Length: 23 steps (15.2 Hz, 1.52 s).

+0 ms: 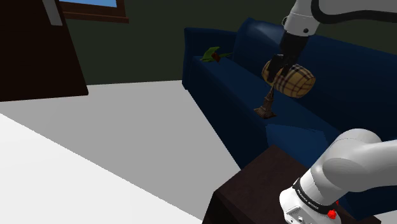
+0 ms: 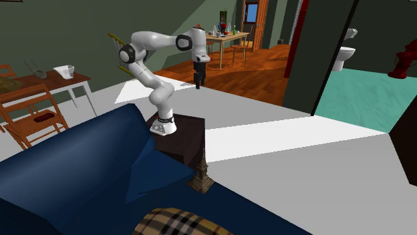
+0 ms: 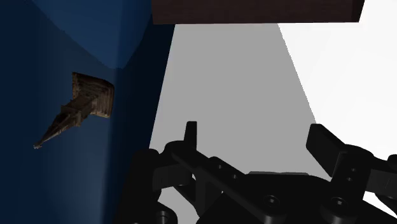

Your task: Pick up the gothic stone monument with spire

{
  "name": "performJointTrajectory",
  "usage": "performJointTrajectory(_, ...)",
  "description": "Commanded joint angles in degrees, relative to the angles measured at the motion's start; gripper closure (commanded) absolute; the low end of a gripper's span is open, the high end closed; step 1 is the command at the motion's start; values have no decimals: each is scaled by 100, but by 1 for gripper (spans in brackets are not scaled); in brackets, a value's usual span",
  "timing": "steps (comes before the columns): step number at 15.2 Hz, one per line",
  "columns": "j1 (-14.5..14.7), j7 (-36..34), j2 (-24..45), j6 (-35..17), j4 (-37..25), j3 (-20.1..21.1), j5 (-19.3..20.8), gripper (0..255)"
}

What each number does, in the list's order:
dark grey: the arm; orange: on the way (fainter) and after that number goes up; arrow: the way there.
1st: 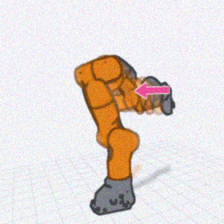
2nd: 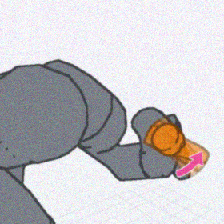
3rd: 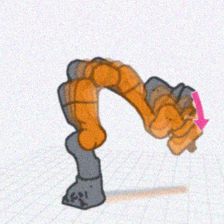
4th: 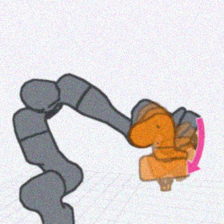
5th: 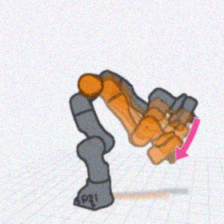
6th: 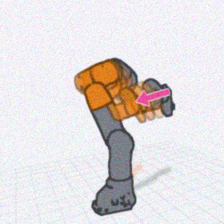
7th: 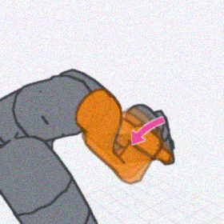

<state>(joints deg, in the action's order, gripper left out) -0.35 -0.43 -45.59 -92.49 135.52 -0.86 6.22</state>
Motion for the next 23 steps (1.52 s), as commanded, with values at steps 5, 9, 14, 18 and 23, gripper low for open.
performJointTrajectory(5,-164,380,115,-607,369,-426,307,0)
performJointTrajectory(9,-334,752,371,-1250,620,-870,596,0)
performJointTrajectory(14,-513,1212,890,-2093,758,-1450,897,0)
performJointTrajectory(18,-607,1600,1455,-2778,723,-1926,1038,0)
performJointTrajectory(23,-621,2160,2321,-3613,503,-2544,999,0)
